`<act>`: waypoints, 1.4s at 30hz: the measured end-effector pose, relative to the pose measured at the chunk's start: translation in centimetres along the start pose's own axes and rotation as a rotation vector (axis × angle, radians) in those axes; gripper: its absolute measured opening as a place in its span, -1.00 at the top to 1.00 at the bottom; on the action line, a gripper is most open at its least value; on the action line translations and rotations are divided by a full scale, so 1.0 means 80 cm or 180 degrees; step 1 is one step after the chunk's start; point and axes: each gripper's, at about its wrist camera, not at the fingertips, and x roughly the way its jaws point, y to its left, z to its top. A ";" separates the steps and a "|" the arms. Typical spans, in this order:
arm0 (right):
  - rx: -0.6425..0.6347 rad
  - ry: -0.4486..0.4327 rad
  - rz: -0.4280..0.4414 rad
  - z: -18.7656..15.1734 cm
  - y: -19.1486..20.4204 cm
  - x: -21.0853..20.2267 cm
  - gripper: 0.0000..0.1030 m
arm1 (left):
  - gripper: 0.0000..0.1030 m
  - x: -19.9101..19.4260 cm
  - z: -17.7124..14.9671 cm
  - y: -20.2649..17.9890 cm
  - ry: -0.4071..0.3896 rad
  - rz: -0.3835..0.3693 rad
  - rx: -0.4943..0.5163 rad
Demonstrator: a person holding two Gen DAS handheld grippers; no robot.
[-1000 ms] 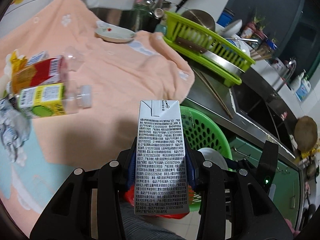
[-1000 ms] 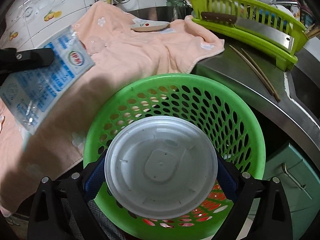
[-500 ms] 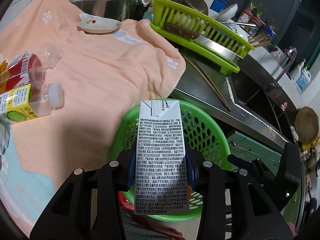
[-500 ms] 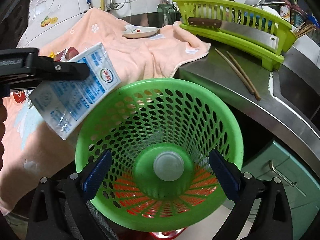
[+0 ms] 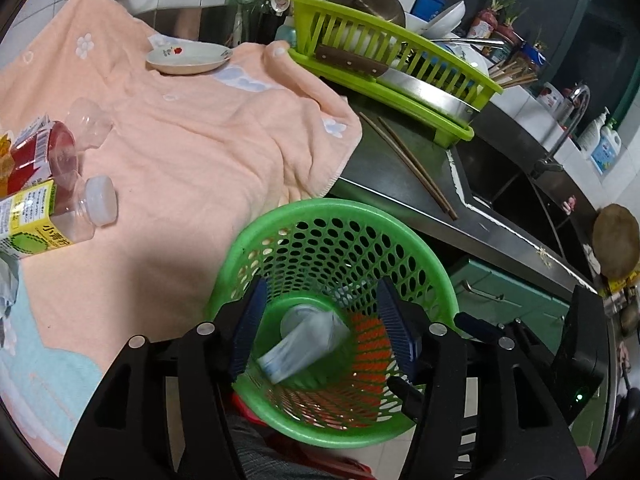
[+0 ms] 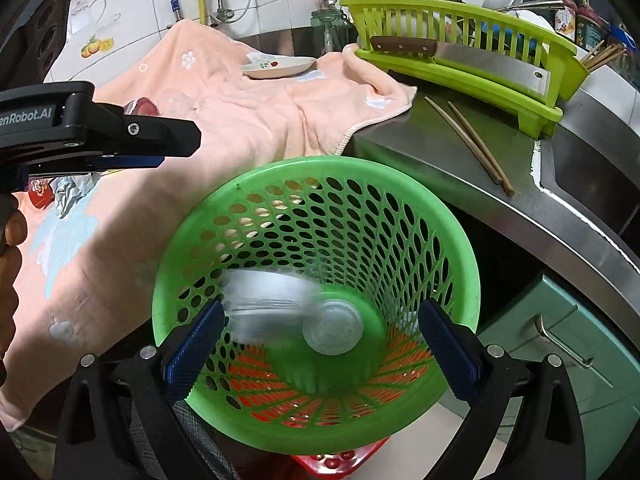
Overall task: Collect trash
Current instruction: 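Carry the lid over the green basket and release it while the left gripper drops the carton in, then grasp the crumpled paper with the left gripper while the right gripper returns to the towel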
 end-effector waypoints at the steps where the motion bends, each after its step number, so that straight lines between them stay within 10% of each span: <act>1: -0.0002 -0.0002 0.0003 0.000 0.001 -0.001 -0.83 | -0.13 -0.002 0.000 0.001 -0.0011 0.0003 -0.0001; 14: -0.0145 -0.0052 0.0121 0.017 0.030 -0.002 -0.83 | -0.19 -0.065 -0.010 0.050 -0.0300 0.0418 -0.0112; 32: -0.0662 -0.0133 0.0465 0.070 0.126 0.009 -0.83 | -0.61 -0.156 -0.028 0.223 -0.0770 0.1763 -0.0810; 42: -0.0927 -0.0142 0.0586 0.102 0.169 0.026 -0.83 | -0.64 -0.117 -0.028 0.280 -0.0541 0.1822 -0.0874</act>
